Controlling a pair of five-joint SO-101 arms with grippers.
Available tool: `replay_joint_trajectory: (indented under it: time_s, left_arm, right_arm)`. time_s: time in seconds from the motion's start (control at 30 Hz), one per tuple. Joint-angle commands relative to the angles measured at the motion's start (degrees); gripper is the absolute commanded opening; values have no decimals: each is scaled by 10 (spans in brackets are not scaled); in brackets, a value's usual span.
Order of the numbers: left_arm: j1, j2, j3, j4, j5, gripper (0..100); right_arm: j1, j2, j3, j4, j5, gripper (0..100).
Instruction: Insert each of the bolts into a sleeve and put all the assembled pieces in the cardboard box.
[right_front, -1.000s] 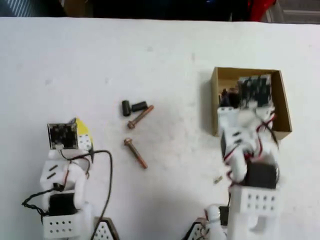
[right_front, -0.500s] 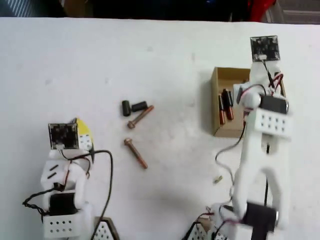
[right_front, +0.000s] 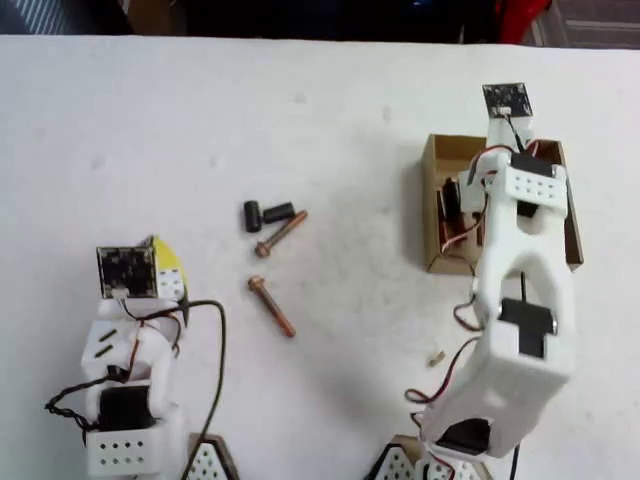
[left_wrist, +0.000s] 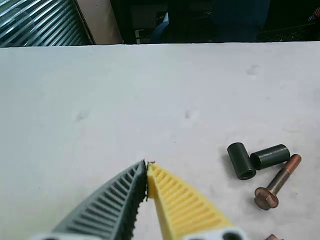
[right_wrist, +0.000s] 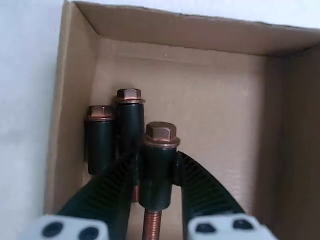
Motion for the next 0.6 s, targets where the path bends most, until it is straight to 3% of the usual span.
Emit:
replay_joint_trajectory:
  time_s: [0.0, 0.4, 0.57]
  left_arm:
    - [12, -6, -2, 0, -6, 44]
    - [12, -6, -2, 0, -6, 45]
    - [12, -6, -2, 0, -6, 45]
  right_arm:
    - [4, 26, -63, 13, 8, 17]
    - [-1, 121, -150, 42, 9, 22]
    - [-6, 121, -154, 45, 9, 122]
